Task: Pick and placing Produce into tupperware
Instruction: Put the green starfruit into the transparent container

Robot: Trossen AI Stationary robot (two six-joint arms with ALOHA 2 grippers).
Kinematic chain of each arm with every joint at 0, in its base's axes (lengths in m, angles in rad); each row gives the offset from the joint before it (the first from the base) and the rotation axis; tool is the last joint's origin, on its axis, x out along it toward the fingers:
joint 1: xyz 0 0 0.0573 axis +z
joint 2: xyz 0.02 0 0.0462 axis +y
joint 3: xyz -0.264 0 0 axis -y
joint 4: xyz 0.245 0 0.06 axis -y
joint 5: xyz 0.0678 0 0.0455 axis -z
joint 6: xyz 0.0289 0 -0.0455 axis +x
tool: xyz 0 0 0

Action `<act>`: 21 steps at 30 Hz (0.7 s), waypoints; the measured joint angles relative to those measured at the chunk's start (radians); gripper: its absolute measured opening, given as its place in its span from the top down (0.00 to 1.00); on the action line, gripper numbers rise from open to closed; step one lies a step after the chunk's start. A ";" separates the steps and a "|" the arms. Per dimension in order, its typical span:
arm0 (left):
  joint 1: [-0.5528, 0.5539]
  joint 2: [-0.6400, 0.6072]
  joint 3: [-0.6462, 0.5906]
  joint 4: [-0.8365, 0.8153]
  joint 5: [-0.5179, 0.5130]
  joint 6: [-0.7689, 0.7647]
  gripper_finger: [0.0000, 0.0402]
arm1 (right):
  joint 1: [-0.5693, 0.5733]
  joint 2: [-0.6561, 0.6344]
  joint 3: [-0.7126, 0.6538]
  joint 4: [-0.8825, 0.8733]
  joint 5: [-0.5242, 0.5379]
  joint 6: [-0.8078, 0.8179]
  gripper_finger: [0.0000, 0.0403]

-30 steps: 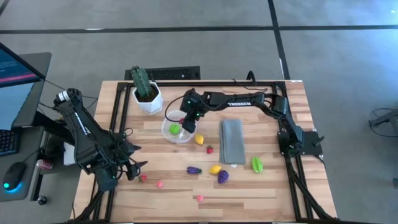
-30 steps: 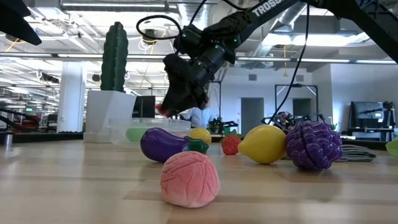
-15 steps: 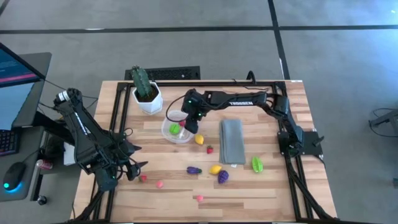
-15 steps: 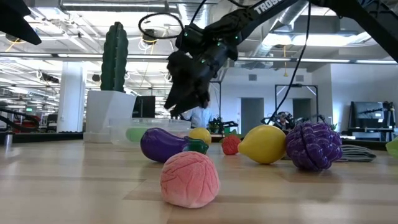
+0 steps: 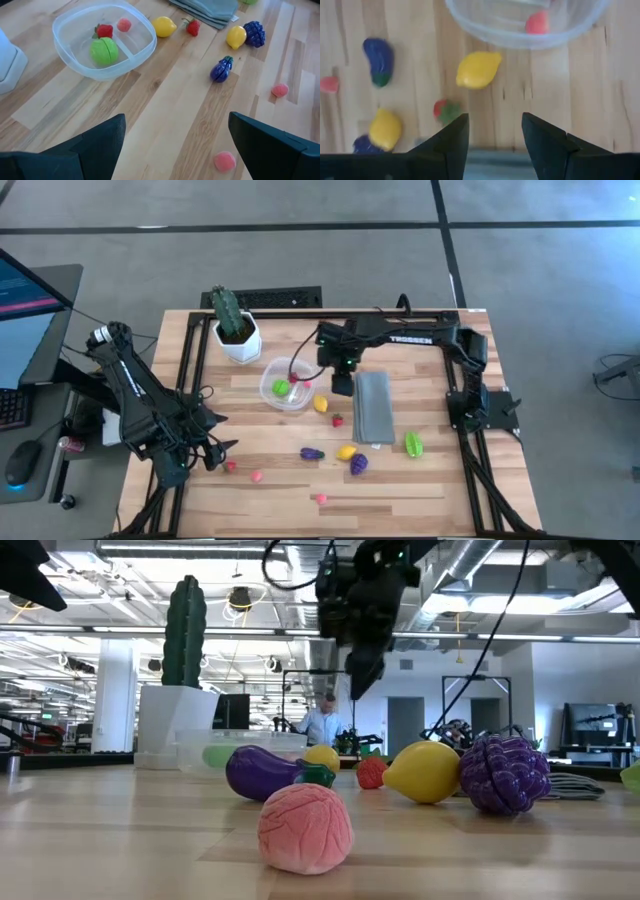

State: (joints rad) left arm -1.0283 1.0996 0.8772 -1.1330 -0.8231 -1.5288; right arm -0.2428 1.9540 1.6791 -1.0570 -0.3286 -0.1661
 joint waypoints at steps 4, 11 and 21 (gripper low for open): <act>0.000 0.000 0.000 0.000 -0.001 0.000 0.15 | 0.009 -0.056 0.001 -0.076 0.013 0.000 0.52; 0.000 0.000 0.000 -0.003 -0.002 0.000 0.15 | 0.037 -0.162 0.000 -0.175 0.081 0.035 0.56; 0.000 0.000 0.000 -0.039 -0.062 0.047 0.15 | 0.068 -0.415 -0.164 -0.206 0.180 0.262 0.58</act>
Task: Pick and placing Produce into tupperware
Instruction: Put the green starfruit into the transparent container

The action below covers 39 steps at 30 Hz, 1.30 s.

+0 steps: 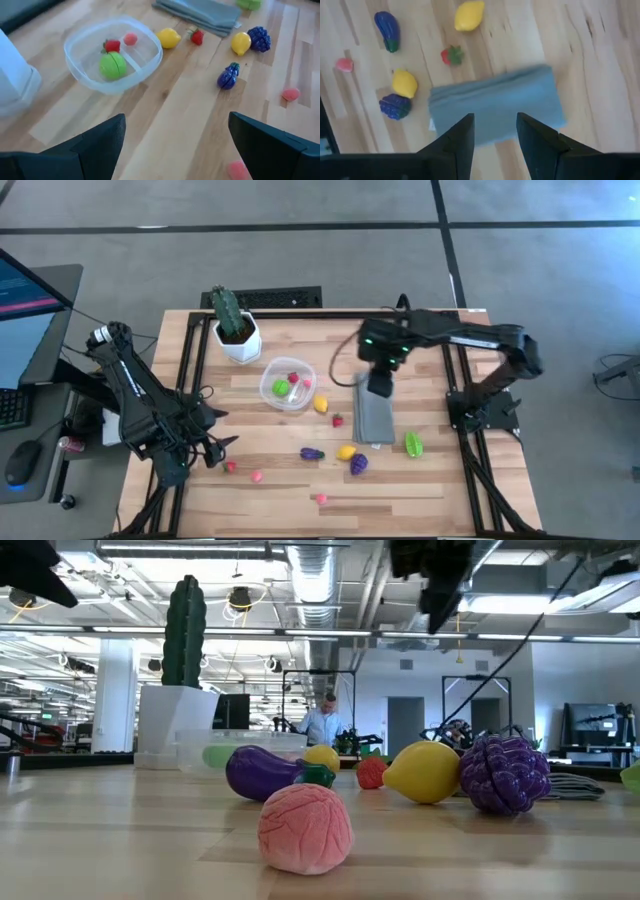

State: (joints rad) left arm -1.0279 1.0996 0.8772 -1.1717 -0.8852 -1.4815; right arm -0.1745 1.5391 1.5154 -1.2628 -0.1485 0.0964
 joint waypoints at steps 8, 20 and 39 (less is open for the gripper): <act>0.003 0.000 0.000 -0.117 -0.094 0.006 0.15 | 0.167 -0.348 -0.405 0.234 0.128 0.404 0.58; 0.111 -0.002 0.000 -0.219 -0.204 0.003 0.15 | 0.655 -0.501 -0.674 0.329 0.444 1.082 0.59; 0.147 -0.002 0.000 -0.293 -0.263 0.005 0.15 | 1.055 -0.346 -0.679 0.190 0.413 2.046 0.68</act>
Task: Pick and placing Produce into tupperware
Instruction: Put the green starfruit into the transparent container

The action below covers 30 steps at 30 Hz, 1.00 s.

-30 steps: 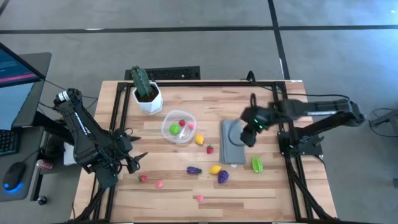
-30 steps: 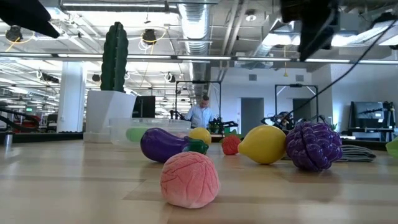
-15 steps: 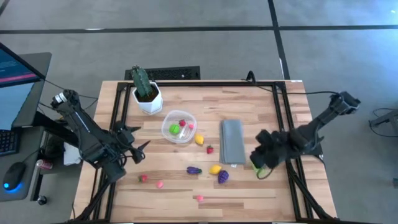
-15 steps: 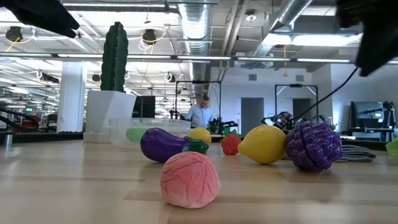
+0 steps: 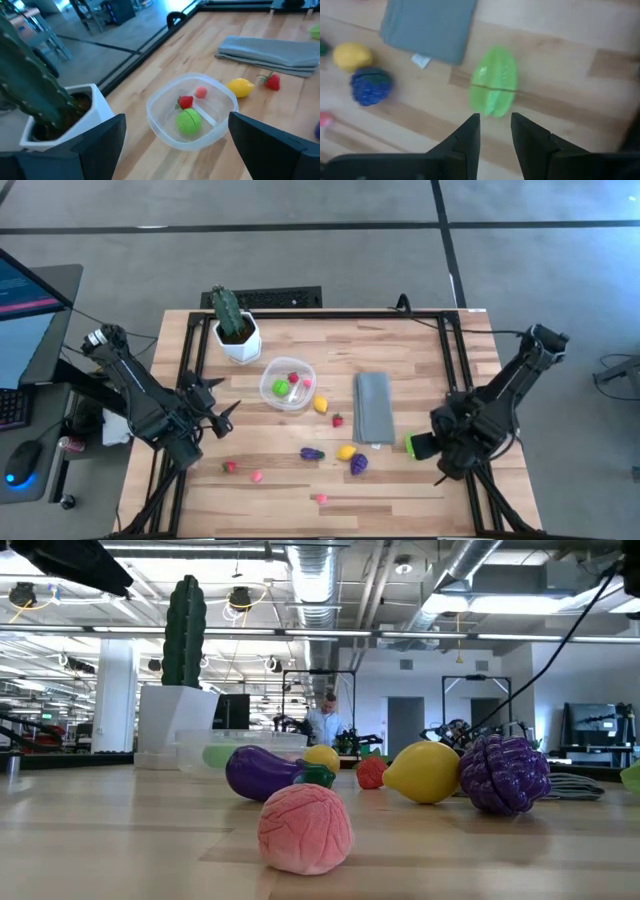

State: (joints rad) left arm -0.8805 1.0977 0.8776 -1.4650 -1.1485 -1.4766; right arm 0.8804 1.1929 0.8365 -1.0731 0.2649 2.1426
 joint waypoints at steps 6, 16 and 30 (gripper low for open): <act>0.026 0.000 0.000 -0.012 -0.024 -0.006 0.15 | -0.039 0.035 0.004 0.066 -0.004 -0.037 0.70; 0.046 0.000 0.000 -0.011 -0.030 -0.004 0.15 | -0.096 0.039 0.004 0.144 0.021 -0.232 0.58; 0.046 0.000 0.000 0.027 -0.030 -0.027 0.15 | -0.139 0.039 0.004 0.019 -0.036 -0.156 0.13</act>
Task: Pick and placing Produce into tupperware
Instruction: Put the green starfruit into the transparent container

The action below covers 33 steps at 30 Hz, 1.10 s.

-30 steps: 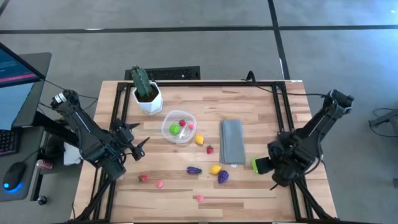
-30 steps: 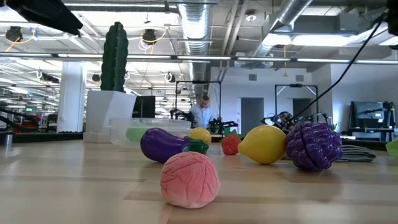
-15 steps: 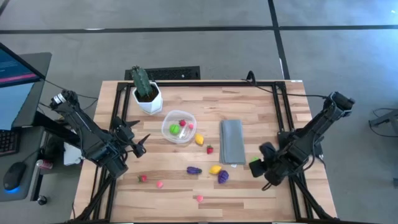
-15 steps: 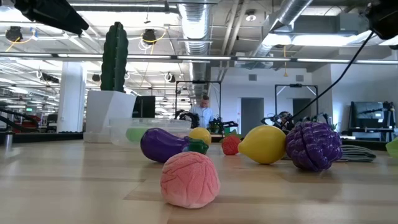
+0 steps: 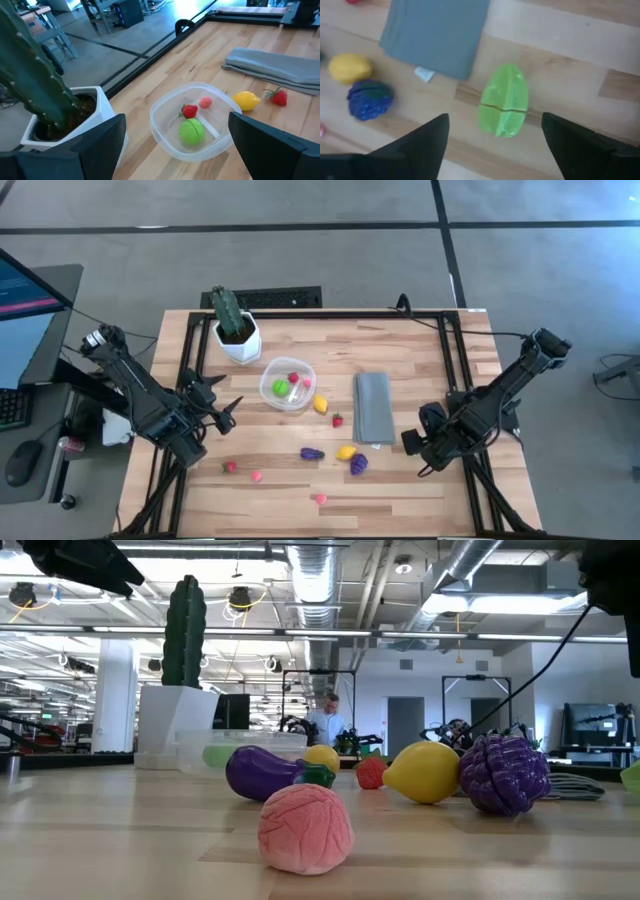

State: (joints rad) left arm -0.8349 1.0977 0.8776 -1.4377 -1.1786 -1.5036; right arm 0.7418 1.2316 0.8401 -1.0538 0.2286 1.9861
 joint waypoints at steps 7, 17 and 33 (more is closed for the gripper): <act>0.000 0.000 0.000 0.008 0.000 0.002 0.15 | -0.010 0.025 -0.029 0.033 -0.019 0.030 0.08; -0.001 0.000 0.000 0.012 -0.003 0.002 0.15 | -0.034 0.107 -0.079 0.106 -0.054 0.030 0.08; -0.001 0.000 0.000 0.015 -0.003 0.015 0.15 | -0.100 0.256 -0.079 0.194 -0.118 -0.070 0.08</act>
State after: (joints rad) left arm -0.8356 1.0973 0.8776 -1.4227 -1.1816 -1.4890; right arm 0.6418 1.4876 0.7612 -0.8603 0.1108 1.9165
